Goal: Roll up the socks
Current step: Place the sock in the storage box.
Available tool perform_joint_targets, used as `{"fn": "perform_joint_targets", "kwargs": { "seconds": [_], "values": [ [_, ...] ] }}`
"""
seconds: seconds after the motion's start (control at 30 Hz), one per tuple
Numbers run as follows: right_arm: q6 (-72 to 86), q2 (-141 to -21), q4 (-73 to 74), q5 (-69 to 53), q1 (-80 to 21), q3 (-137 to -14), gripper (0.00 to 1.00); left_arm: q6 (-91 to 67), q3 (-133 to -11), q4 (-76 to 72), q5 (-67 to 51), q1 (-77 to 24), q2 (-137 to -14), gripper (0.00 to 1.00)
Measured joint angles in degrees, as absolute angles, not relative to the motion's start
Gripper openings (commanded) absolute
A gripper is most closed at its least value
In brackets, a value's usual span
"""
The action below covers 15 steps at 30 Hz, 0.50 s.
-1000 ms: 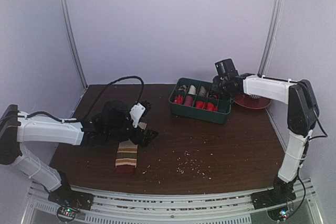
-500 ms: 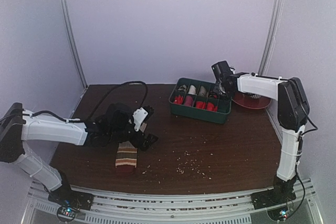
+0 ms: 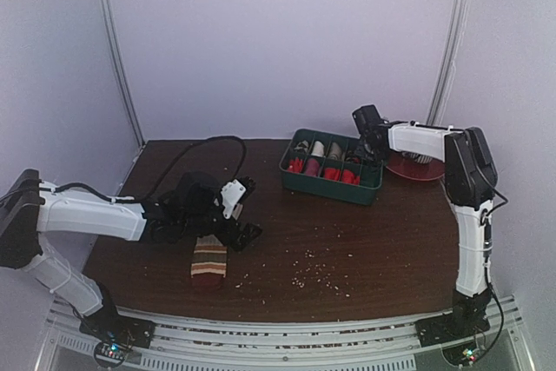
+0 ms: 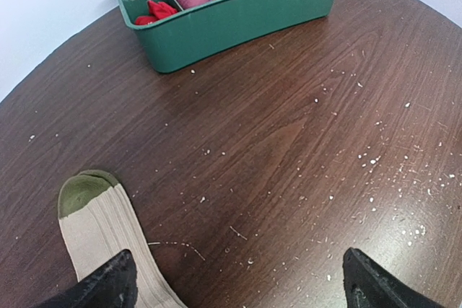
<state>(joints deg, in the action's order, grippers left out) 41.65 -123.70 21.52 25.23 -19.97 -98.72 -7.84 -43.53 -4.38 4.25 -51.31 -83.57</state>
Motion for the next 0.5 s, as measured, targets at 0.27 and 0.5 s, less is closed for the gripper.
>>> {"fn": "perform_joint_targets", "kwargs": {
  "seconds": [0.27,0.5],
  "values": [
    [42.0,-126.8,22.2,22.6,-18.8,-100.7,0.00,-7.8,-43.5,-4.4,4.0,-51.3,-83.6,0.98],
    [42.7,-129.8,24.0,22.2,-18.5,-103.9,0.00,-7.8,-43.5,-4.4,3.9,-51.3,-83.6,0.98]
  ]
}}
